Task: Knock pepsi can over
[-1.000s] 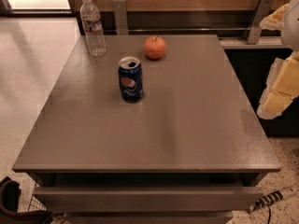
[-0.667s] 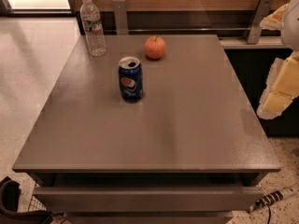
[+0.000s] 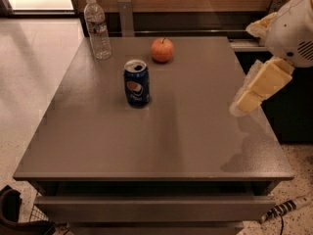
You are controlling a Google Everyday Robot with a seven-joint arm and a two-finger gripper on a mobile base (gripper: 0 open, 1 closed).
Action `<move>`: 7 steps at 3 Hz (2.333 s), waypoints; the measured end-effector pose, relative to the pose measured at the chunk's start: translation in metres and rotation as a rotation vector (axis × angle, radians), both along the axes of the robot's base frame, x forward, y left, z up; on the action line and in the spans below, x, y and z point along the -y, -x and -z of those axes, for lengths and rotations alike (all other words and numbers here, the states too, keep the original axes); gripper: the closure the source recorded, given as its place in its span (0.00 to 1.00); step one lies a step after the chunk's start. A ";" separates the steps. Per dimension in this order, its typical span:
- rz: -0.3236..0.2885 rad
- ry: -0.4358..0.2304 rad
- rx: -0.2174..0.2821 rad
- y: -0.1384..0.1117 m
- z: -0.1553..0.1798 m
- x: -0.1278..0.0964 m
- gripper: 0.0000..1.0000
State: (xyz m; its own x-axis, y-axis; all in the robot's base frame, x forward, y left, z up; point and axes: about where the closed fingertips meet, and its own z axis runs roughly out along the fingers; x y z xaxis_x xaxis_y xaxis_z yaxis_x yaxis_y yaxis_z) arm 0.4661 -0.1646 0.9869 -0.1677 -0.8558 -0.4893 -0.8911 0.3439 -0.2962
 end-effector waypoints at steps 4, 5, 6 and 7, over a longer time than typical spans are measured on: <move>-0.170 -0.691 0.297 -0.051 0.013 -0.146 0.00; -0.182 -0.686 0.292 -0.048 0.012 -0.150 0.00; -0.154 -0.698 0.250 -0.059 0.025 -0.156 0.00; -0.120 -0.756 0.216 -0.081 0.045 -0.165 0.00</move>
Offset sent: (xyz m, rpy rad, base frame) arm 0.0648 0.1430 -0.0089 0.8846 -0.3164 0.1396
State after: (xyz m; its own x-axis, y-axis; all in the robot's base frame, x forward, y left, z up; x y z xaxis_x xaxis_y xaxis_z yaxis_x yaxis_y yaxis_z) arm 0.5472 0.0008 0.9416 0.0695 -0.2850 -0.9560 -0.8843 0.4260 -0.1912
